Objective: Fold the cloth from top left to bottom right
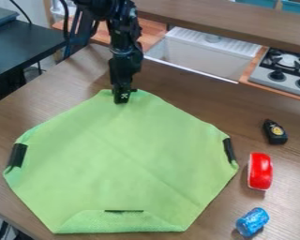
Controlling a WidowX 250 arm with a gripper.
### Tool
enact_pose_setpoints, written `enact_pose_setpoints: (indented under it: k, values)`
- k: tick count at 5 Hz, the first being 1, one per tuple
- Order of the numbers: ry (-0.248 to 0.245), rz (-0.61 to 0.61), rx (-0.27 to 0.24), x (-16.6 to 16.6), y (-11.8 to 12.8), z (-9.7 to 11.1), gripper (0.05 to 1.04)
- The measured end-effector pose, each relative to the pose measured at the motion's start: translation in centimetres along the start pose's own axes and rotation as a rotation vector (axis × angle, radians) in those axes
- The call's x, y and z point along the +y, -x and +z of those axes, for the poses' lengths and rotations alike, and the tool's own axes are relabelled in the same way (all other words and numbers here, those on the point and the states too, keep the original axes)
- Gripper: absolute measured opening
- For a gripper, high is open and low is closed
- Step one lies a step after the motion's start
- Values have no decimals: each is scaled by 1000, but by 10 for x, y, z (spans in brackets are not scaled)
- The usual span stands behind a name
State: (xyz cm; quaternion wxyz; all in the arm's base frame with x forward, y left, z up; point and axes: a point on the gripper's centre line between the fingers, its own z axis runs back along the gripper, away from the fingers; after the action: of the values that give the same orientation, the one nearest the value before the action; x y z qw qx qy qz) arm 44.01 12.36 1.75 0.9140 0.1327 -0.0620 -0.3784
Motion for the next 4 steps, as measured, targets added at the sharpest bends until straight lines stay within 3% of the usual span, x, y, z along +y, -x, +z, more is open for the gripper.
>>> enact_pose_setpoints:
  k: [2,3,4]
  values:
    - [1,30,-16,2,-4,-2,329]
    - [11,37,-24,1,-7,-3,145]
    - [46,69,-53,0,-2,0,70]
